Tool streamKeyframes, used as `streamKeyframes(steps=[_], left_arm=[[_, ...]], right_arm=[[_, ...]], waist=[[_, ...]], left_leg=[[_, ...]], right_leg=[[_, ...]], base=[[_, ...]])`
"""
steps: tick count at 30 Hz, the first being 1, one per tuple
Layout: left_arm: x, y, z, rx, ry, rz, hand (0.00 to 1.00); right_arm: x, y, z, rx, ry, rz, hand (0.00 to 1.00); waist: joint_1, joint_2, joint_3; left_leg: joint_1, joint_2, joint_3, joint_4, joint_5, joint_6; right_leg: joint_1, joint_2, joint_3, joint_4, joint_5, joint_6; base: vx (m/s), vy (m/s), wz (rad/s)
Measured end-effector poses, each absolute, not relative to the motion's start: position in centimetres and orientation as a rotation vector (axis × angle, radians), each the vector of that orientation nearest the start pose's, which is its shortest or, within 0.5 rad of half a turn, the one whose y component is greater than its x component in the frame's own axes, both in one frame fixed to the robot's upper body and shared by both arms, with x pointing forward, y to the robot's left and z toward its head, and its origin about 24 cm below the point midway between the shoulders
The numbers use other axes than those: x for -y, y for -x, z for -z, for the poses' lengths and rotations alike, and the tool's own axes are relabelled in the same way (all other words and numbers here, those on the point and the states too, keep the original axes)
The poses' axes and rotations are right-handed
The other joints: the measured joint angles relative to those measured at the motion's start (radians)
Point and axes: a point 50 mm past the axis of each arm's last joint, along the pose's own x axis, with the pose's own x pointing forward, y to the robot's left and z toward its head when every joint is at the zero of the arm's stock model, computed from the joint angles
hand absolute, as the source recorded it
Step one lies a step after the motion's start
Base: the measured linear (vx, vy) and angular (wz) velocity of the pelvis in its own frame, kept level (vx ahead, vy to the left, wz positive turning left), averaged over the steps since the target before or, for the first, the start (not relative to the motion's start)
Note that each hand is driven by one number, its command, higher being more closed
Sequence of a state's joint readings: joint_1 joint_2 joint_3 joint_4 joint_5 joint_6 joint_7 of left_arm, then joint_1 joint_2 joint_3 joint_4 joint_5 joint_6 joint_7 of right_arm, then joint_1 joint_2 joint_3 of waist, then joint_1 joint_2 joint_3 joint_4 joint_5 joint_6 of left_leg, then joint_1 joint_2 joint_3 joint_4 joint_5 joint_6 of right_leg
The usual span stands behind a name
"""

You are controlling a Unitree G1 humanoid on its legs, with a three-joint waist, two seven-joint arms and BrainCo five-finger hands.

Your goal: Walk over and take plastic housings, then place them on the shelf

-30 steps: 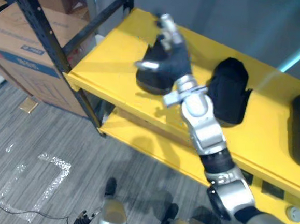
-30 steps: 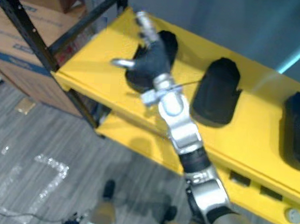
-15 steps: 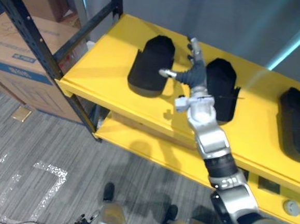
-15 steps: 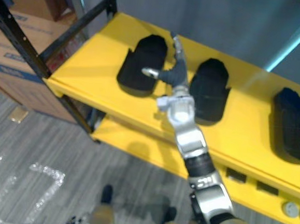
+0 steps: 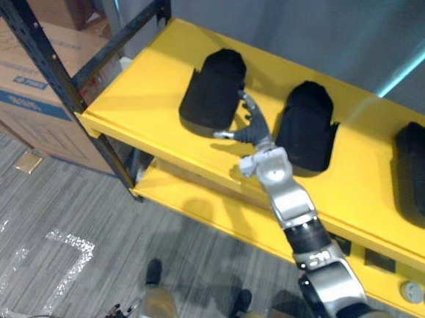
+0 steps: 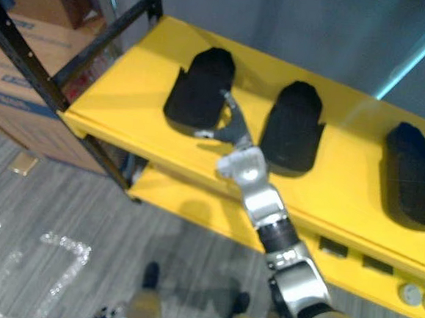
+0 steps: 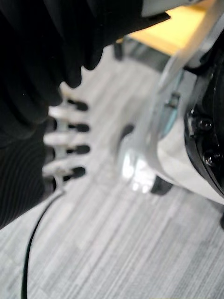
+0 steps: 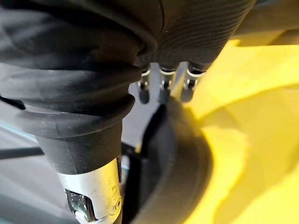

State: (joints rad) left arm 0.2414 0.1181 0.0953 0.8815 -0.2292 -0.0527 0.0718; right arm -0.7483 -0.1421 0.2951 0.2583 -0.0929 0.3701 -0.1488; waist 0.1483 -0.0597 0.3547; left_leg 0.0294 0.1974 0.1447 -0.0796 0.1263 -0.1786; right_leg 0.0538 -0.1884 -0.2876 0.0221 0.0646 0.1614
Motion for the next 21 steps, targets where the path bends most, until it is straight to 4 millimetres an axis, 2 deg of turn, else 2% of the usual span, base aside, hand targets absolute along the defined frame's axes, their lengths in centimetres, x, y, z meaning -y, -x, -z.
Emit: streamKeyframes(steps=[11, 21], left_arm=[[-21.9, -6.8, 15.2, -1.037, 0.103, -0.389, 0.0], [-21.9, -6.9, 15.1, -1.042, 0.104, -0.385, 0.0]], right_arm=[[7.4, -36.6, -15.2, 0.077, 0.452, -0.177, 0.0], [6.8, -36.5, -15.4, 0.097, 0.448, -0.215, 0.0]], waist=[[0.002, 0.0, 0.0], [0.002, 0.0, 0.0]], left_leg=[[-0.015, 0.0, -0.019, 0.0, 0.001, 0.0], [-0.015, 0.0, -0.021, 0.0, 0.001, 0.0]], right_leg=[[-0.003, 0.0, -0.014, 0.0, 0.001, 0.0], [-0.001, 0.0, -0.015, 0.0, 0.001, 0.0]], base=[[0.0, -0.001, 0.03], [0.0, 0.0, 0.0]])
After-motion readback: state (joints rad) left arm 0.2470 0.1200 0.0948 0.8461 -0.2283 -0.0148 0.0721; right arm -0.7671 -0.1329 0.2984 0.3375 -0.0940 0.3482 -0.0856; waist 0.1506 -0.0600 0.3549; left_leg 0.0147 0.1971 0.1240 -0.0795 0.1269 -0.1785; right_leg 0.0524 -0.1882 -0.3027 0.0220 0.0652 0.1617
